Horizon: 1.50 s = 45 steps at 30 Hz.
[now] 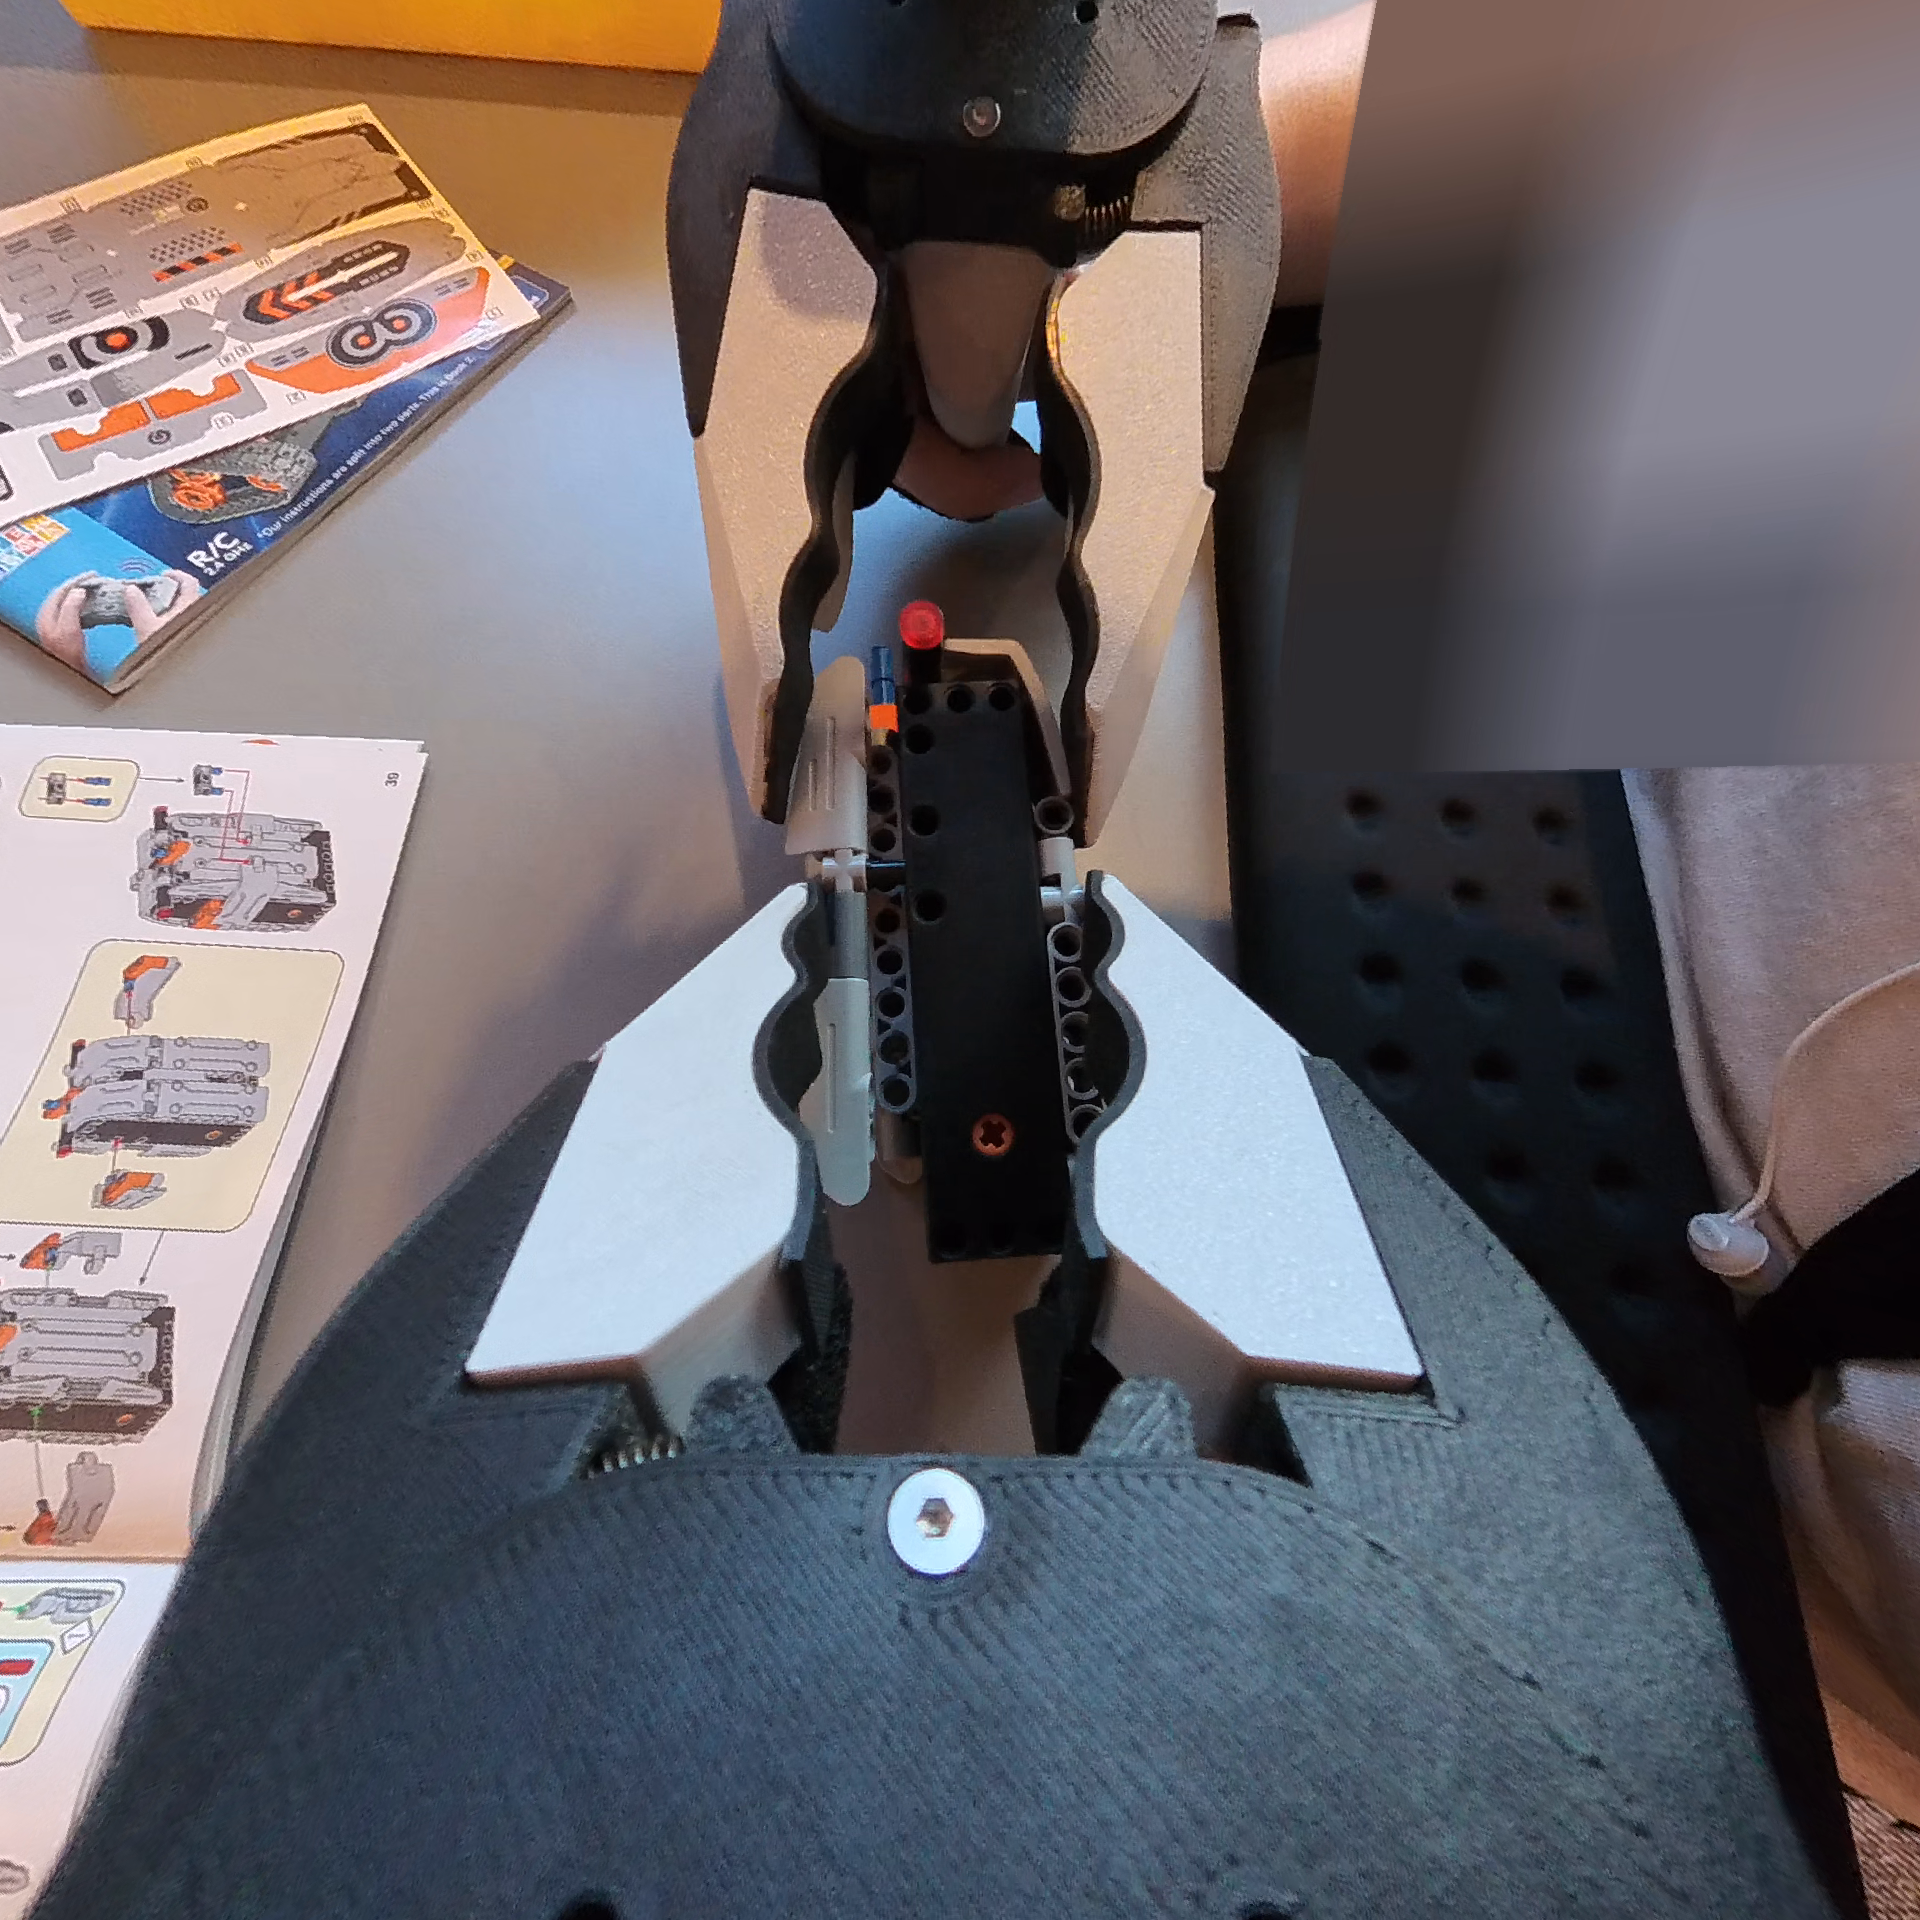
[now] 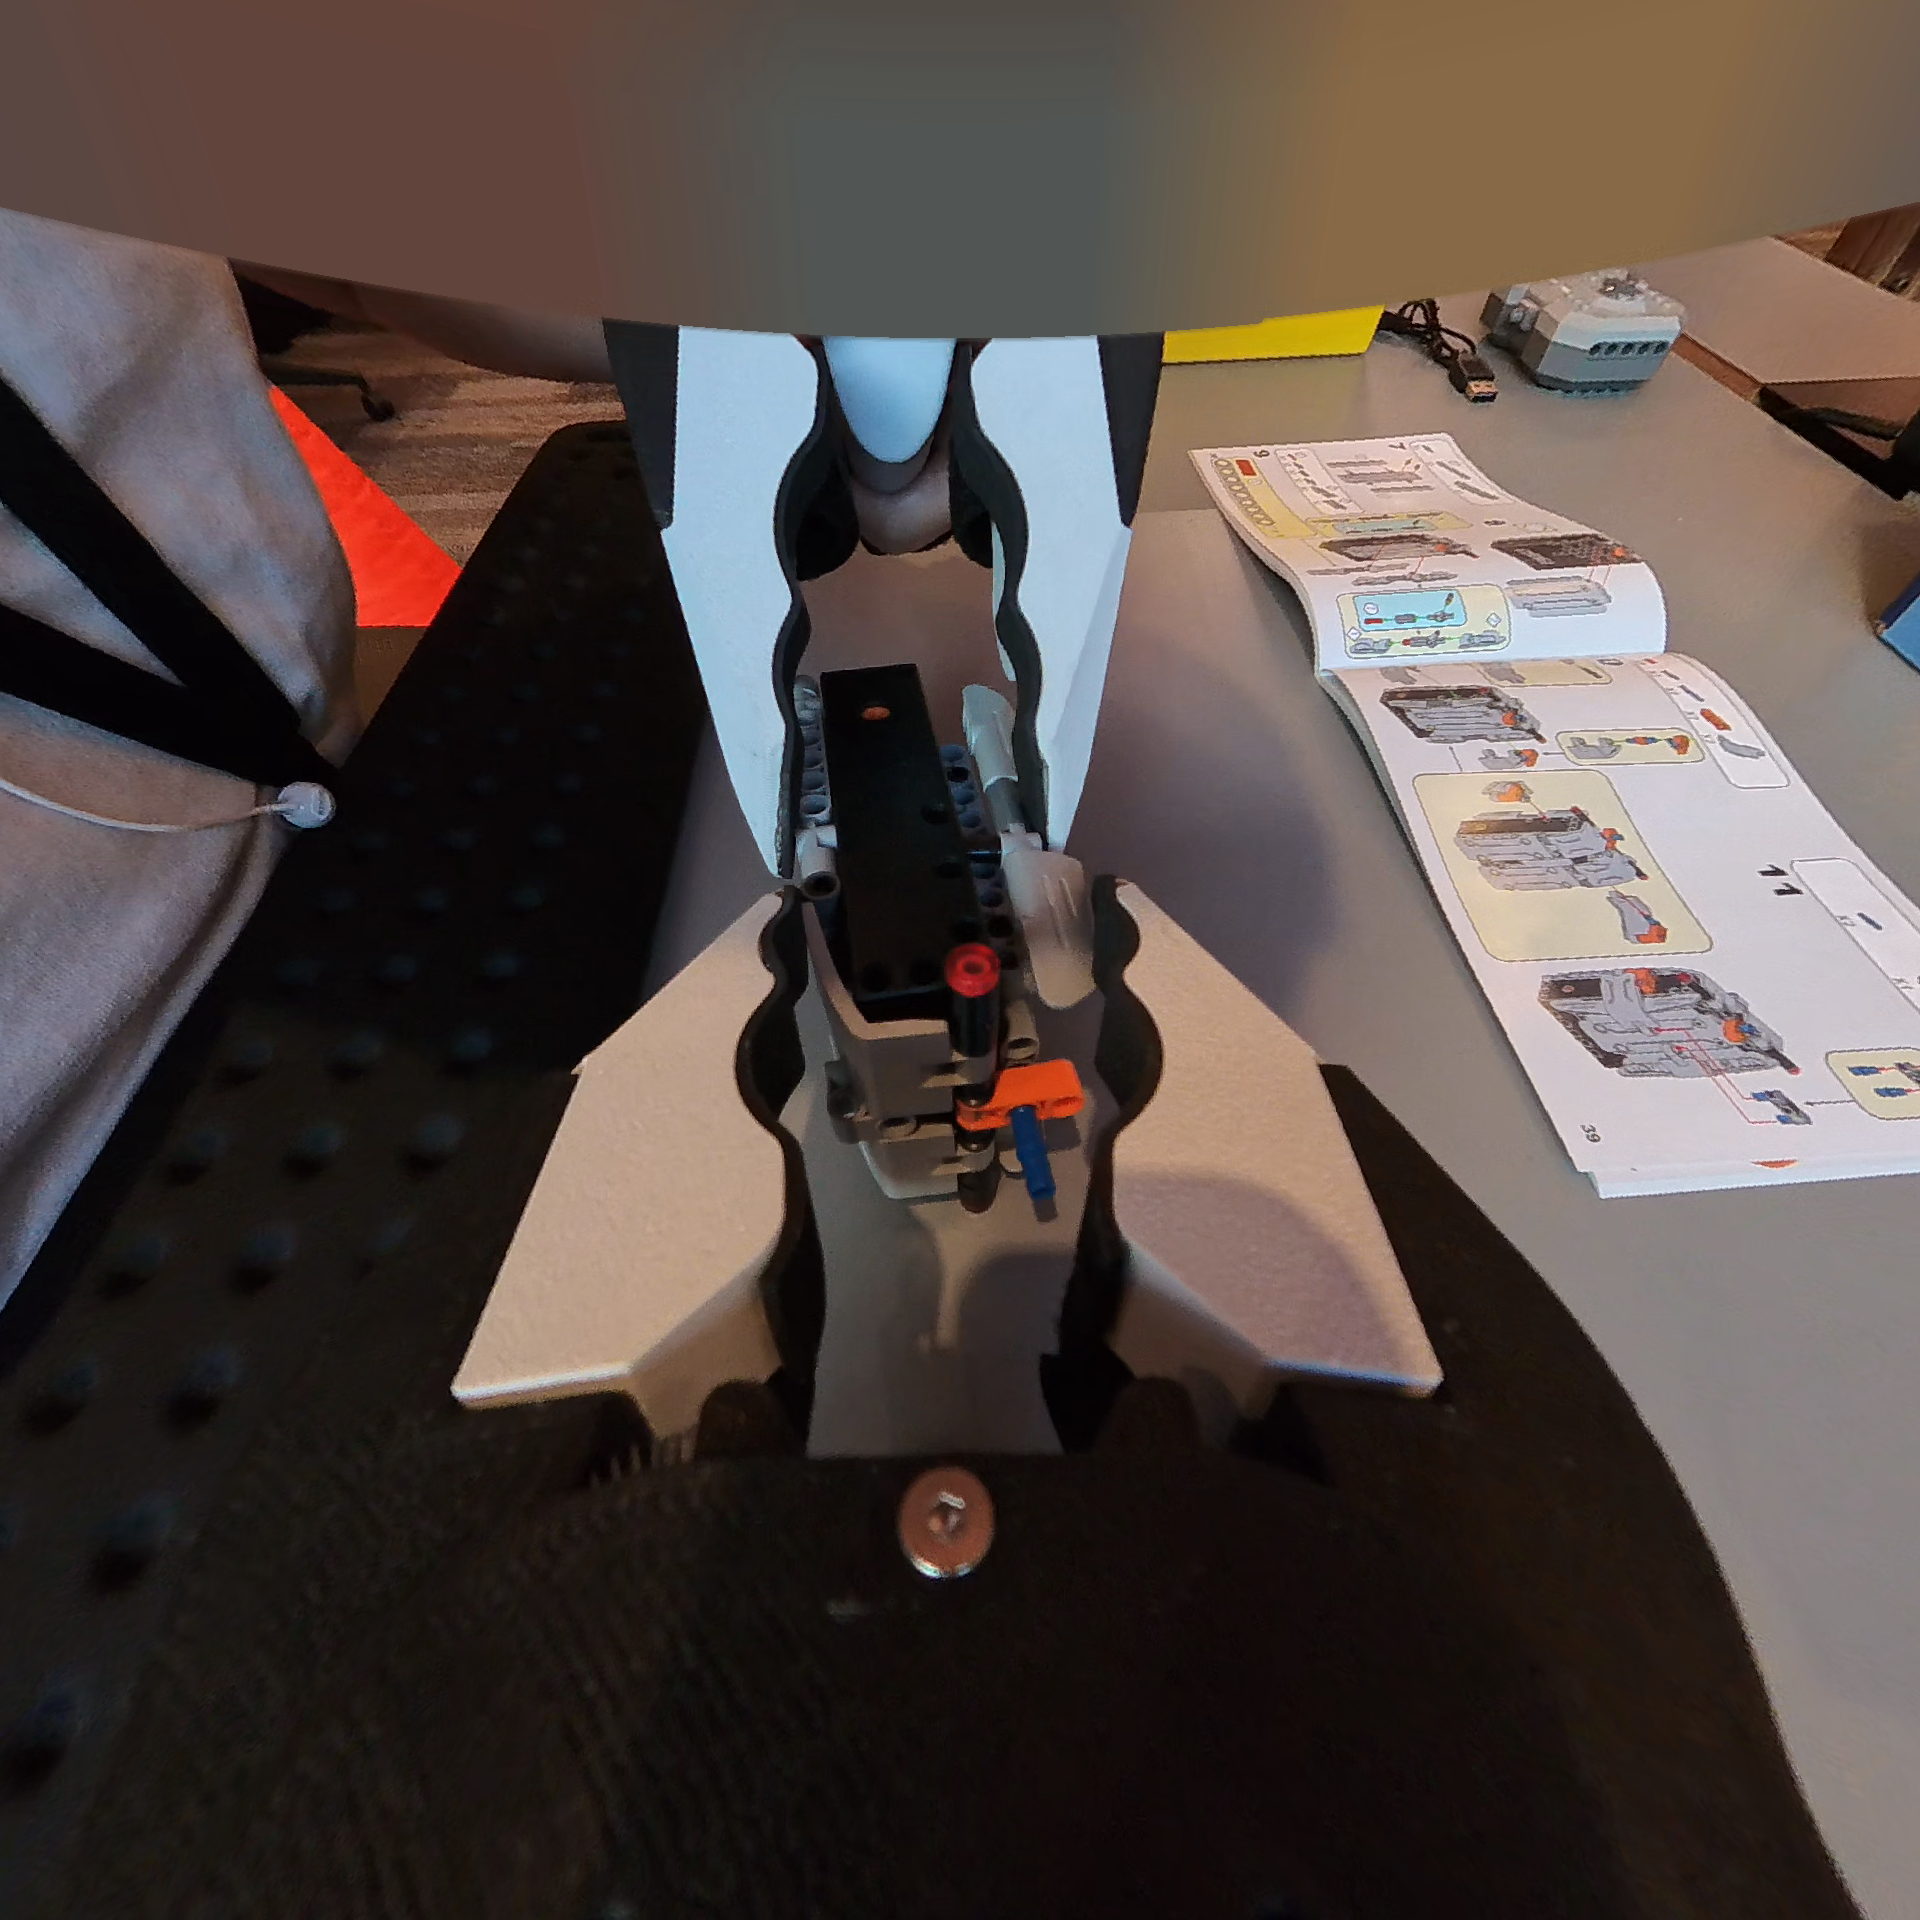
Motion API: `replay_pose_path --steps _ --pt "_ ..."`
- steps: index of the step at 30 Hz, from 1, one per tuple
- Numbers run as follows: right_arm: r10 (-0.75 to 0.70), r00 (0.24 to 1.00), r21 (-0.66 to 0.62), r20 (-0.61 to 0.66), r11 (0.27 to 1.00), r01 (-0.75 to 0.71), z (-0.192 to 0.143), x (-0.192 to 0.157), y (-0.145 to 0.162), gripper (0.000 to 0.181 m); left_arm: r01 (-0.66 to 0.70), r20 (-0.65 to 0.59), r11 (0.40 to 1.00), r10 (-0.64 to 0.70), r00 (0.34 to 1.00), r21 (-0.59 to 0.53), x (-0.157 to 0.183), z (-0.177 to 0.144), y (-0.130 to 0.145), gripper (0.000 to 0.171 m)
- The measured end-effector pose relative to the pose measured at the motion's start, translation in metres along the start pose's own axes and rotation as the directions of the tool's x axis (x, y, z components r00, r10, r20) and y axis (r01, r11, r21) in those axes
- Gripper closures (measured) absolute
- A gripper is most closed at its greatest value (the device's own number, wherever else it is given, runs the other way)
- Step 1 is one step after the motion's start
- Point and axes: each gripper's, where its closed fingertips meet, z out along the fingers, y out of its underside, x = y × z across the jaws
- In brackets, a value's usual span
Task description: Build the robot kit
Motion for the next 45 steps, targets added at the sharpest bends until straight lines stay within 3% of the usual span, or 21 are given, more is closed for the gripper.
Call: replay_pose_path --steps 28,41,45 --pt "-0.071 0.997 -0.002 -0.038 0.997 0.071 0.0006 0.0000 -0.0004 0.128 -0.069 0.031 0.998 0.069 0.997 -0.007 -0.0005 -0.0007 0.0002 0.124" --pt "-0.017 1.000 0.011 -0.015 1.000 0.017 0.0022 0.0008 0.0003 0.123 -0.074 0.023 0.997 0.074 0.997 0.003 -0.0002 -0.0012 0.0006 0.125" --pt "-0.080 0.997 -0.024 -0.014 0.997 0.079 0.0023 -0.0010 -0.0006 0.125 -0.070 -0.001 0.998 0.070 0.998 0.001 0.0001 -0.0007 0.0005 0.125"
